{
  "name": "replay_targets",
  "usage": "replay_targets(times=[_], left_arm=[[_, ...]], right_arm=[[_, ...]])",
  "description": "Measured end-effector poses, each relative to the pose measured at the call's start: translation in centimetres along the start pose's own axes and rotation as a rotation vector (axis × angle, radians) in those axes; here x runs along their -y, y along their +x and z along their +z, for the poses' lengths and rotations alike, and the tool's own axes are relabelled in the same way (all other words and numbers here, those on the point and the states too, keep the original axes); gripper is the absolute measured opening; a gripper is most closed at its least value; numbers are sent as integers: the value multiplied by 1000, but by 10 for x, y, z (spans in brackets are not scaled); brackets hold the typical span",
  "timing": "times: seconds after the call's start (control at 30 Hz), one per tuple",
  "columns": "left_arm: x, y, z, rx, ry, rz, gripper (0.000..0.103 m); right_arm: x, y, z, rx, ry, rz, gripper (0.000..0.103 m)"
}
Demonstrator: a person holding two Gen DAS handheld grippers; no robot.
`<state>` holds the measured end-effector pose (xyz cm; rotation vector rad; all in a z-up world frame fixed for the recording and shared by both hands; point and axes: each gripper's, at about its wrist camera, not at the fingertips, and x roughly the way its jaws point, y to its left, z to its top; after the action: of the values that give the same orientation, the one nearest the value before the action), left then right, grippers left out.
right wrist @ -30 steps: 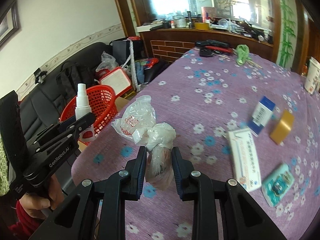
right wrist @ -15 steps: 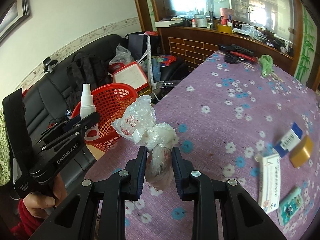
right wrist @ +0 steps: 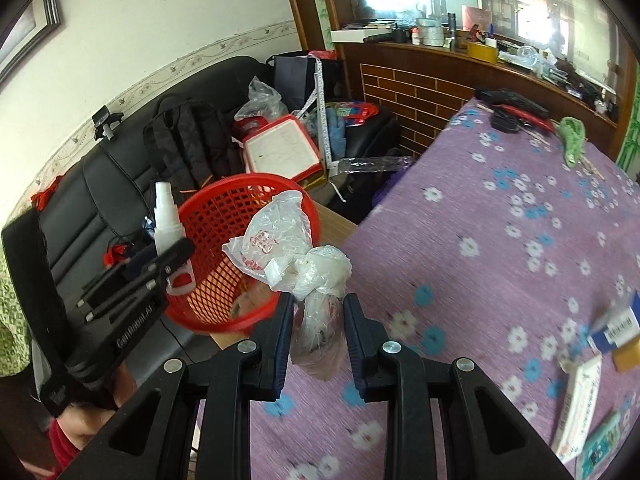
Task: Collect trash
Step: 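Open both tools over the red wastebasket to drop bottle and bag, then return both tools to the table over the remaining items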
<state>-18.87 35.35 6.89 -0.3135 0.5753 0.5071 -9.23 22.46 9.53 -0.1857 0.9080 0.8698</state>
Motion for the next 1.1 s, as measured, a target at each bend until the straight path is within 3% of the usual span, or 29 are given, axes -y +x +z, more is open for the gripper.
replay_targets(times=[0.2,0.27,0.37,0.43,0.63,0.87,1.1], left_arm=[[-12,4,6,1,-17,10,29],[-13,4,7,7,-19,13,30],[-14,-1,8,23,-40,15,56],[-15,-7,7,39,-45,18,57],[6,-26,6,60,-18,-40,58],[84,-44,-12,51,124,-146,63],[165,-43,-37,-32,238,-266,63]], right_arm=[[-21,23,29,9,12,44,29],[-28,32,39,21,13,54,37],[-24,34,43,31,43,64,38],[-18,25,37,39,45,78,38],[17,-18,-4,73,75,33,47],[76,-66,-64,85,145,-48,47],[149,-127,-128,145,307,-147,48]])
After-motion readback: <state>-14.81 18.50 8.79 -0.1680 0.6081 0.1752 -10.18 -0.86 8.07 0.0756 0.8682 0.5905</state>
